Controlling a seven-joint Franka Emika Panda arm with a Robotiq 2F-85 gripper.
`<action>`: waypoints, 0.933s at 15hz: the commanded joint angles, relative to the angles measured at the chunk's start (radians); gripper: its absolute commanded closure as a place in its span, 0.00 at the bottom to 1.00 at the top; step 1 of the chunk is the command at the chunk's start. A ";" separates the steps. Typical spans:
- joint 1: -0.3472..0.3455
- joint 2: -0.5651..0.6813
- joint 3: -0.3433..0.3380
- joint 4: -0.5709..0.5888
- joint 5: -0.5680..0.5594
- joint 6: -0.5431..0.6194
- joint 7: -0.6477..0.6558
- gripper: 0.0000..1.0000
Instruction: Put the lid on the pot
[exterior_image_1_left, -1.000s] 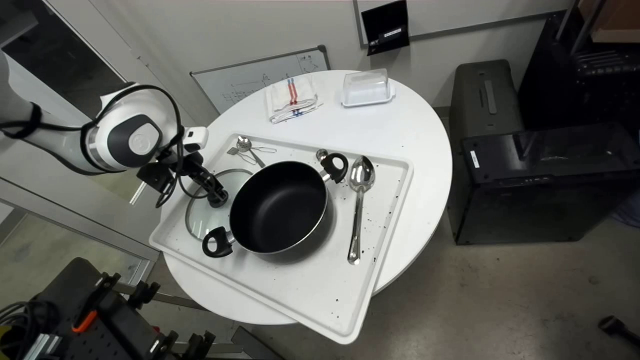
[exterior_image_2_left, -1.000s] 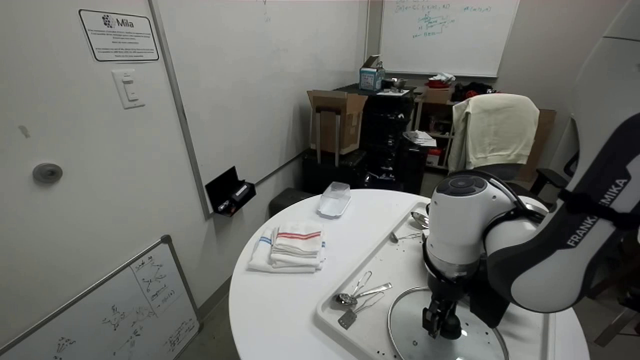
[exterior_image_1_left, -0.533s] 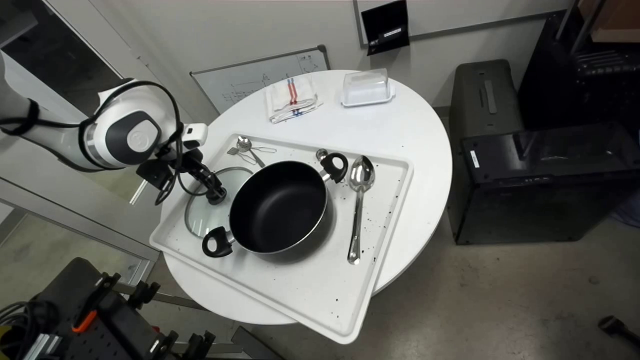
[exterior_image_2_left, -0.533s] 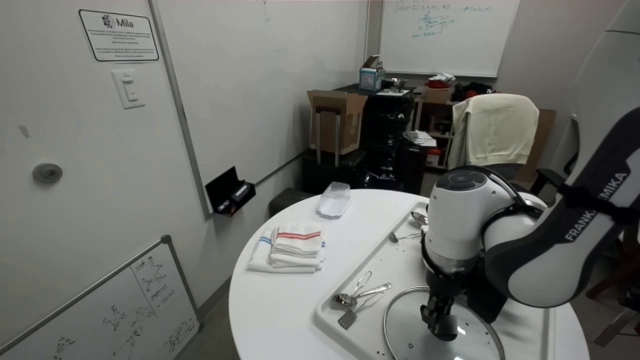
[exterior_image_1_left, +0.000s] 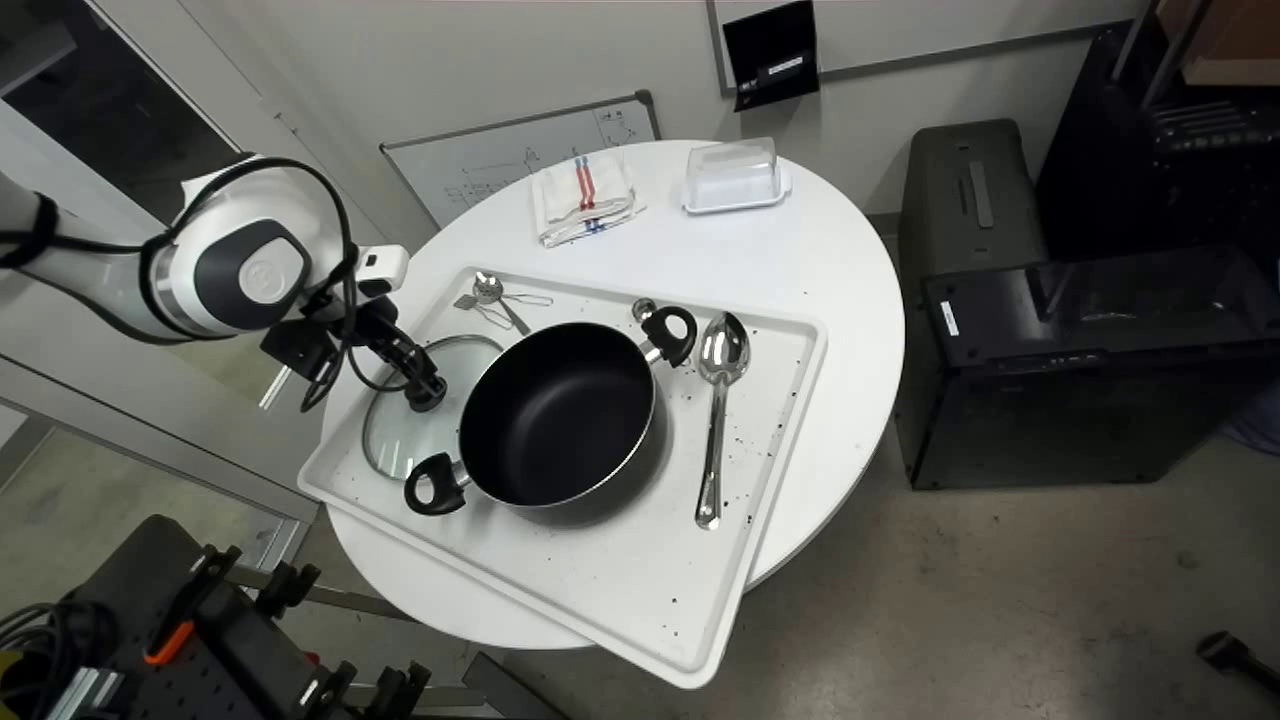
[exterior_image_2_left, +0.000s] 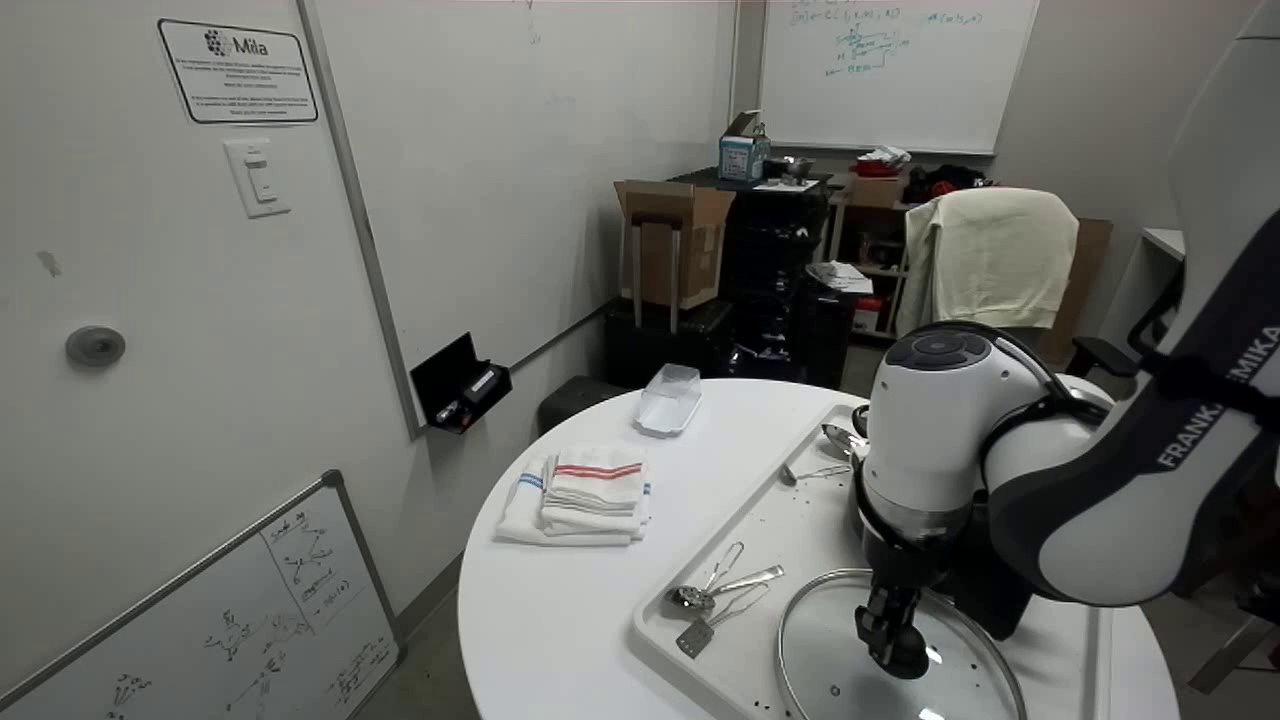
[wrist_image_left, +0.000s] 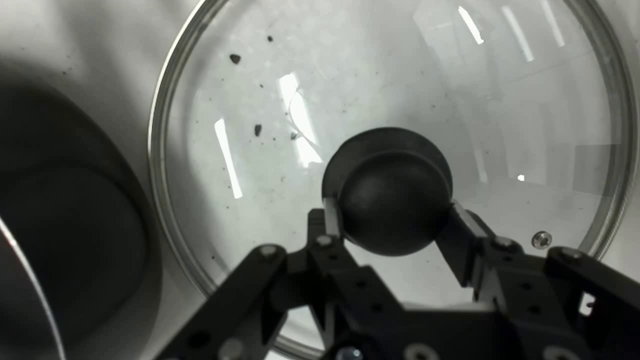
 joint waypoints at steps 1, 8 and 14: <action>-0.014 -0.132 0.010 -0.125 0.009 0.024 -0.050 0.76; -0.048 -0.297 0.044 -0.242 0.014 0.023 -0.081 0.76; -0.066 -0.408 0.062 -0.306 0.007 0.005 -0.075 0.76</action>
